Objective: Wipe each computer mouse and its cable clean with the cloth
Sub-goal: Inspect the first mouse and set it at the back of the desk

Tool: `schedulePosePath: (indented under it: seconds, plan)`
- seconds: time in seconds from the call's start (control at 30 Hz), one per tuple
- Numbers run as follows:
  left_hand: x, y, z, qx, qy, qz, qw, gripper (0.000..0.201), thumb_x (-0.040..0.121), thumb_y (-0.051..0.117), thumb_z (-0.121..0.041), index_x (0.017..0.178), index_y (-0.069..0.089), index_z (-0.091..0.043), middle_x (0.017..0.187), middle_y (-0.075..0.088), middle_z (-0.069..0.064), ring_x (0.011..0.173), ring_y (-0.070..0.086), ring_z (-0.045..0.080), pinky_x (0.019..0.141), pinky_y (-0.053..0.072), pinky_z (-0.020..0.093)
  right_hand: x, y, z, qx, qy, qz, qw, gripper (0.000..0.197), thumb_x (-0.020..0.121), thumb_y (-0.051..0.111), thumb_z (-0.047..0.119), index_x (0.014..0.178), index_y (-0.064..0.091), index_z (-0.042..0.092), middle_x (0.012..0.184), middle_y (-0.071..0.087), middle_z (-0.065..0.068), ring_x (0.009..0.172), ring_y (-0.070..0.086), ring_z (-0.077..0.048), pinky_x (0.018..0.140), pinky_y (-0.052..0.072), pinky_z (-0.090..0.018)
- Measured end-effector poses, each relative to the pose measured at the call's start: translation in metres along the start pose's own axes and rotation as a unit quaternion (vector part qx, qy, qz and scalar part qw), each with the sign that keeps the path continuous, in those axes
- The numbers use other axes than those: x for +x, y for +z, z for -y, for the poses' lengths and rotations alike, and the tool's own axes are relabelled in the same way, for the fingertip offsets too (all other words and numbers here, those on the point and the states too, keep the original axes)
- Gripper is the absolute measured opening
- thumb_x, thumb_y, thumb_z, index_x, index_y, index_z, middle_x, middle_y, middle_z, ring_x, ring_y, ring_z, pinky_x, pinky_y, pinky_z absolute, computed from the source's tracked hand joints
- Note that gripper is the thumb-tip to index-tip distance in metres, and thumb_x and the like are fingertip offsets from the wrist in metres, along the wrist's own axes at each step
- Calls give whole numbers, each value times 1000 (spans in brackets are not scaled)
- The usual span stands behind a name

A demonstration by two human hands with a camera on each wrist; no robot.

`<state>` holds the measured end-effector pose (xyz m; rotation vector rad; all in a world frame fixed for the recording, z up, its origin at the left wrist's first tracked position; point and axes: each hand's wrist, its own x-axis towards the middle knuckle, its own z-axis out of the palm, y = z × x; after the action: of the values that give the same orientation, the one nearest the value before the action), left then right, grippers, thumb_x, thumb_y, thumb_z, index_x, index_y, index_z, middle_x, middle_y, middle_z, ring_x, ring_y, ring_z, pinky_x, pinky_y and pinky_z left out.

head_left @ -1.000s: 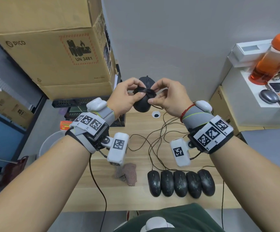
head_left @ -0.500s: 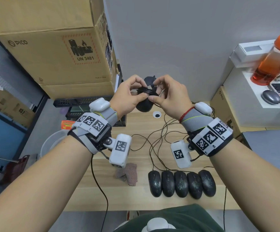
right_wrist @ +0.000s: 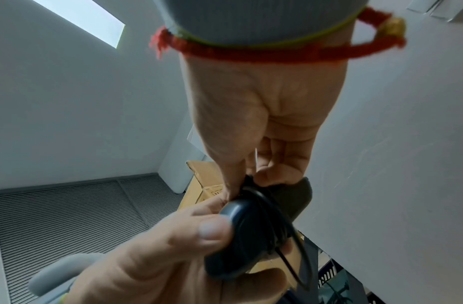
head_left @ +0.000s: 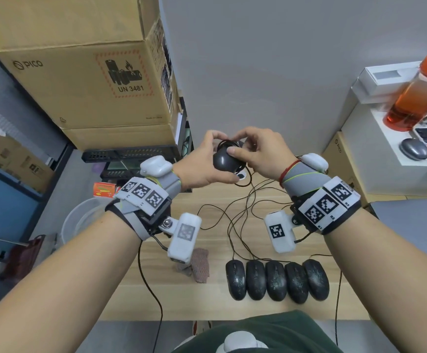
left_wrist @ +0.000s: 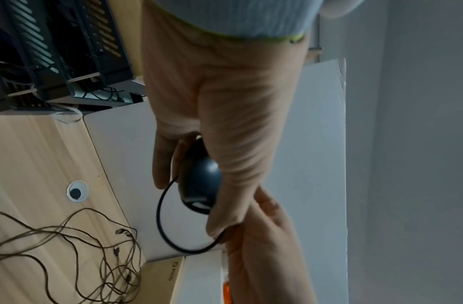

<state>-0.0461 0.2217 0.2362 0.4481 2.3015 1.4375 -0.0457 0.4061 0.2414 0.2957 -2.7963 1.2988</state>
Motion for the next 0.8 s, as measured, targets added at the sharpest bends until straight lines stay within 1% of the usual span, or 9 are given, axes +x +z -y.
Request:
schedulePosePath:
  seconds: [0.07, 0.13, 0.23, 0.3, 0.37, 0.43, 0.5, 0.67, 0.8]
  plan:
    - [4, 5, 6, 14, 3, -33, 999, 84, 69, 92, -21, 129, 34, -21, 125, 57, 3, 110, 66, 21, 95, 56, 38, -1, 1, 3, 26, 19, 18, 999, 23, 85, 74, 36, 101, 67, 21, 59, 61, 6, 47, 58, -6, 55, 50, -24]
    - [6, 7, 9, 4, 7, -48, 999, 76, 70, 89, -22, 126, 37, -20, 121, 60, 5, 108, 67, 25, 94, 56, 47, -1, -1, 3, 80, 37, 43, 995, 25, 85, 74, 35, 102, 65, 20, 59, 63, 3, 49, 62, -14, 56, 58, -39]
    - [5, 5, 10, -10, 18, -52, 998, 70, 73, 88, -14, 123, 38, -18, 114, 62, 6, 100, 67, 22, 94, 55, 49, -3, -6, -1, 121, 39, 103, 987, 46, 76, 82, 31, 115, 59, 21, 68, 66, 1, 58, 64, -23, 61, 59, -53]
    - [4, 3, 11, -4, 20, -63, 998, 72, 68, 88, -22, 121, 39, -22, 114, 64, 7, 102, 67, 24, 94, 55, 49, -4, -6, -3, 115, 31, 105, 987, 54, 73, 85, 21, 118, 54, 22, 71, 67, 1, 59, 62, -21, 63, 59, -49]
    - [3, 4, 9, 6, 20, -59, 998, 74, 63, 88, -32, 118, 40, -26, 115, 65, 7, 105, 66, 27, 93, 55, 50, -7, -4, -3, 88, 17, 76, 993, 52, 75, 82, 17, 117, 51, 22, 70, 67, 3, 57, 58, -14, 64, 55, -37]
    - [4, 3, 9, 8, 20, -51, 998, 74, 67, 89, -28, 121, 38, -24, 115, 64, 5, 106, 66, 29, 93, 55, 50, -9, 0, -4, 40, -6, 49, 998, 50, 79, 79, 19, 118, 49, 25, 69, 66, 7, 58, 56, -6, 66, 47, -23]
    - [6, 2, 9, 14, 23, -42, 999, 70, 76, 87, -16, 124, 37, -20, 115, 61, 5, 105, 66, 28, 93, 56, 49, -10, 3, -4, 10, -20, 39, 999, 48, 82, 75, 22, 122, 48, 26, 70, 64, 9, 60, 56, -1, 65, 42, -18]
    - [6, 3, 8, -4, 14, -40, 999, 65, 68, 85, -27, 114, 38, -31, 118, 60, 8, 96, 66, 20, 89, 58, 45, -8, 3, -2, -6, -11, 49, 999, 34, 88, 69, 25, 120, 57, 21, 69, 61, 10, 61, 56, -4, 67, 43, -24]
    - [6, 6, 12, -3, 1, -18, 1000, 66, 78, 87, -13, 119, 35, -20, 119, 60, 10, 103, 64, 24, 91, 56, 40, -1, -5, -8, 111, 37, 90, 989, 19, 98, 55, 24, 111, 66, 16, 61, 59, 5, 51, 53, -16, 52, 49, -33]
